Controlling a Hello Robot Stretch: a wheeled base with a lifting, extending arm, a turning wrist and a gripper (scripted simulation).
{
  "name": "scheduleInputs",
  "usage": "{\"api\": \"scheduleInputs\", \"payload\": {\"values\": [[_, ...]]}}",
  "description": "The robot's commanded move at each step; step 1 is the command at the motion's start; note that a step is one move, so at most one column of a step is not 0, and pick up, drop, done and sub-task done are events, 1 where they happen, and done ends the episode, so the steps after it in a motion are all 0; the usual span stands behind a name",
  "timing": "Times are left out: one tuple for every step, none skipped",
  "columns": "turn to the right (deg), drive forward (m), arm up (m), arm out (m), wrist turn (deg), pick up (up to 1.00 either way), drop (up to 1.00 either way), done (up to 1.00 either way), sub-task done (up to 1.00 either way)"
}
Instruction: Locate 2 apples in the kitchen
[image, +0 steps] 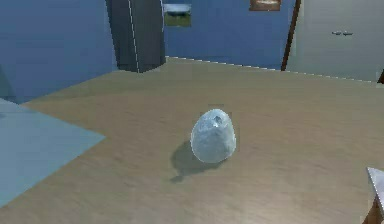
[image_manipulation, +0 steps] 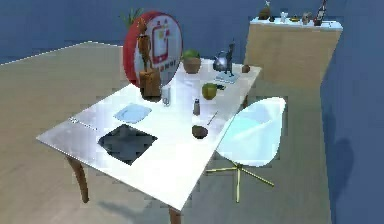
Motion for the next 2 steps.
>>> {"api": "scheduleInputs", "payload": {"values": [[30.0, 0.0, 0.0, 0.0, 0.0, 0.0, 0.0, 0.0, 0.0], [0.0, 1.0, 0.0, 0.0, 0.0, 0.0, 0.0, 0.0, 0.0]]}}
